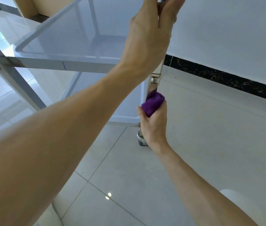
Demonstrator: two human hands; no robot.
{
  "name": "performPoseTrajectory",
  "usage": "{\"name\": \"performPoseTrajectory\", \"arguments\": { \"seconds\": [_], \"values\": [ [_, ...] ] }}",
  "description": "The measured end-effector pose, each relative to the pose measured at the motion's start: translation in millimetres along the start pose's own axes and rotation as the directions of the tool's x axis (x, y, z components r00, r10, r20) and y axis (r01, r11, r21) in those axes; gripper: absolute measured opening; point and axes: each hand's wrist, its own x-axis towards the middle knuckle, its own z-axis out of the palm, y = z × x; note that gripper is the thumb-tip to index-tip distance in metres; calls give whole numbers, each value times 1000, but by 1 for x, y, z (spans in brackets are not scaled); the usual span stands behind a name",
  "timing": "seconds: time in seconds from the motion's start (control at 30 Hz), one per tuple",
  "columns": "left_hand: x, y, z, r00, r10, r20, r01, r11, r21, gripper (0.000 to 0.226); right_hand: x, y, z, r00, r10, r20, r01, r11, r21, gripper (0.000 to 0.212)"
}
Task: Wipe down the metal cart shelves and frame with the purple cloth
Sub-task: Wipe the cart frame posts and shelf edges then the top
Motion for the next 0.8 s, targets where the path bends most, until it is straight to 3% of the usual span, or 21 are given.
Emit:
{"name": "performPoseTrajectory", "arguments": {
  "seconds": [0.13,0.27,0.4,0.5,0.63,0.8],
  "values": [
    [-4,-2,-5,999,3,-44,-4,1000,-5,9,15,-35,1,978,-186,-90,188,982,10,55],
    [-4,-3,-11,999,10,-42,-9,1000,5,10,9,-15,14,960,-264,-90,261,964,-46,60],
    [-5,3,-21,1000,0,6,0,999,36,19,-13,30,22,992,-92,85,98,993,-63,63],
    [-6,5,-39,998,-4,61,0,998,67,19,-18,44,24,968,2,250,38,988,-152,63],
    [-13,7,-73,997,-40,59,37,997,62,9,-24,29,32,918,23,395,30,992,-125,57],
    [-31,14,-117,991,-128,-51,131,989,67,18,-30,-18,43,816,-81,572,118,993,-28,53]
  ]
}}
